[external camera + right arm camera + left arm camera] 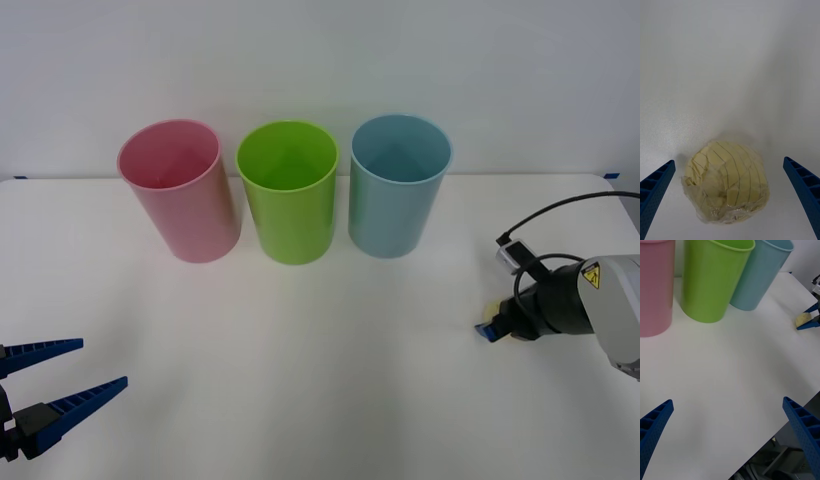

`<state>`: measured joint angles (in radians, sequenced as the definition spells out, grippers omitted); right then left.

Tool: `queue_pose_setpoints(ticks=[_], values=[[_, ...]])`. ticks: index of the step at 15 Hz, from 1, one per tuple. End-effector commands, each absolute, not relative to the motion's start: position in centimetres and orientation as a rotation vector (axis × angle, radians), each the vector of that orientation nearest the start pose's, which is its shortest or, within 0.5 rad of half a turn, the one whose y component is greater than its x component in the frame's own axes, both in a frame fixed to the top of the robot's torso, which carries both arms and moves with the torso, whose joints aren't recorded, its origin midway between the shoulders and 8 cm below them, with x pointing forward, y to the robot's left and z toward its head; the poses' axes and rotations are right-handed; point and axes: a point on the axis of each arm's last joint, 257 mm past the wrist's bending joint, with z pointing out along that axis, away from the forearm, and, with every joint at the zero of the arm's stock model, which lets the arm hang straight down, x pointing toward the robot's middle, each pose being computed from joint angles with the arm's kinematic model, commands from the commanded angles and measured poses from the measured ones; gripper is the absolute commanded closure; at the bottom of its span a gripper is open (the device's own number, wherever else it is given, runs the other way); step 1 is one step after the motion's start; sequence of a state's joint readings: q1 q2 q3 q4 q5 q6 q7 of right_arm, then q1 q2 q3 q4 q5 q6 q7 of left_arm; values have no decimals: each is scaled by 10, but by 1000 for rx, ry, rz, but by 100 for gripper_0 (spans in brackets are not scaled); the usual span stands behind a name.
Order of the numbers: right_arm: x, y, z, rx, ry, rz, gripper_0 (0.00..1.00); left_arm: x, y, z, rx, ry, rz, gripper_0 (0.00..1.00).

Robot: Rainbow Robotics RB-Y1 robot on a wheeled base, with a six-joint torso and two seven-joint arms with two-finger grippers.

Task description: Put cans in the blue bin and PET bottles in the pink bin and trash in the green bin.

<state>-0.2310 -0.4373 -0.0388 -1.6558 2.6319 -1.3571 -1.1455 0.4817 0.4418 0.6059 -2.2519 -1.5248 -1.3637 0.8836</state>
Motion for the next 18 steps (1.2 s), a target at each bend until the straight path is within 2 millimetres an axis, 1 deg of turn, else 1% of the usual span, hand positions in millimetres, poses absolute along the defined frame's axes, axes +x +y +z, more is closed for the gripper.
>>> queue_pose_setpoints(ticks=[1, 4, 5, 6, 7, 12, 13, 16, 18], values=[[473, -298, -327, -667, 2529, -35, 0, 287, 276, -180, 534, 2046, -636, 0], [474, -296, -326, -671, 2525, -36, 0, 287, 276, -180, 534, 2046, -636, 0], [475, -295, -325, -683, 2522, -41, 12, 287, 276, -180, 534, 2046, -636, 0], [475, -293, -325, -692, 2520, -39, 82, 287, 276, -180, 534, 2046, -636, 0], [474, -291, -328, -704, 2527, -45, 100, 287, 276, -180, 534, 2046, -636, 0], [480, -299, -337, -720, 2521, -116, 100, 287, 276, -180, 534, 2046, -636, 0], [481, -300, -336, -725, 2518, -127, 100, 287, 276, -180, 534, 2046, -636, 0], [482, -297, -335, -735, 2513, -127, 100, 287, 276, -180, 534, 2046, -636, 0], [485, -292, -329, -743, 2495, -120, 100, 287, 276, -180, 534, 2046, -636, 0]])
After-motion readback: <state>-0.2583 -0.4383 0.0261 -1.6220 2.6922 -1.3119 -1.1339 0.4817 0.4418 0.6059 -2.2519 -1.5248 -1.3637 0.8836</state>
